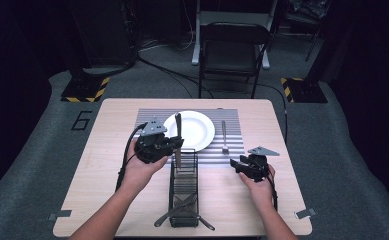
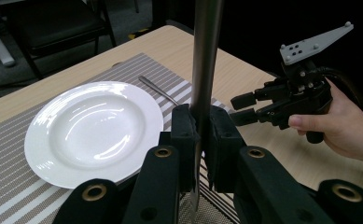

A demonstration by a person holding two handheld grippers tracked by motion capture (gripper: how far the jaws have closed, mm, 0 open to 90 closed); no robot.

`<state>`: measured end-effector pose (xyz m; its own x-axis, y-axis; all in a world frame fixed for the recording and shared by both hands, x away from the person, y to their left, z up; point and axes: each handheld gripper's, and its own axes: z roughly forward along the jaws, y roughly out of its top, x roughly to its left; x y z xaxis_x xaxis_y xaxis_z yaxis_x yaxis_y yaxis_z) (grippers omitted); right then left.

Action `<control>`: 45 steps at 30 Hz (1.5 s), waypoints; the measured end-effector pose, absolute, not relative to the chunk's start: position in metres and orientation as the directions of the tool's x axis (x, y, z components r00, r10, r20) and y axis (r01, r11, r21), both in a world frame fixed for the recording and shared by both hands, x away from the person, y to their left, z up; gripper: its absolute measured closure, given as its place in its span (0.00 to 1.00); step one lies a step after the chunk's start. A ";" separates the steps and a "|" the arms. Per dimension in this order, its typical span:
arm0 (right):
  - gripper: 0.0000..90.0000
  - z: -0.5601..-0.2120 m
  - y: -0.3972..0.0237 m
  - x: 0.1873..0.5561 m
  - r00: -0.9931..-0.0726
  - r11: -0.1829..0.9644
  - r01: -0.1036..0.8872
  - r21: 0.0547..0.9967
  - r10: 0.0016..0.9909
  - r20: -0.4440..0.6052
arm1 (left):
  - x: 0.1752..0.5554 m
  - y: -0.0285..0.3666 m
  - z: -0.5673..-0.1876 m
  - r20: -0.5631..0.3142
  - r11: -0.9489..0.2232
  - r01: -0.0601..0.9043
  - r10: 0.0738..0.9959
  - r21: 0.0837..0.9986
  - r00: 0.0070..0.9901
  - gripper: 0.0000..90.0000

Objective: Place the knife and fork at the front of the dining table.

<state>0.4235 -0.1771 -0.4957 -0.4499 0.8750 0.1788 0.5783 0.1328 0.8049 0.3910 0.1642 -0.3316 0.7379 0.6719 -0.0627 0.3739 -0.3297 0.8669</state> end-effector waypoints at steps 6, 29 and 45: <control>0.55 -0.495 -0.177 0.423 -0.448 0.132 0.578 0.805 0.876 0.179 | 0.391 0.164 -0.320 -0.058 -0.331 0.369 0.672 0.869 0.738 0.92; 0.55 -0.495 -0.178 0.424 -0.448 0.128 0.574 0.809 0.876 0.179 | 0.403 0.197 -0.294 -0.062 -0.277 0.376 0.729 0.885 0.682 0.92; 0.55 -0.495 -0.179 0.424 -0.447 0.130 0.574 0.808 0.877 0.177 | 0.427 0.206 -0.316 -0.069 -0.242 0.398 0.777 0.885 0.625 0.92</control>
<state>0.4237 -0.1786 -0.4953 -0.4475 0.8765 0.1774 0.5742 0.1295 0.8084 0.4274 0.2063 -0.3160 0.6252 0.7774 -0.0691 0.3982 -0.2416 0.8849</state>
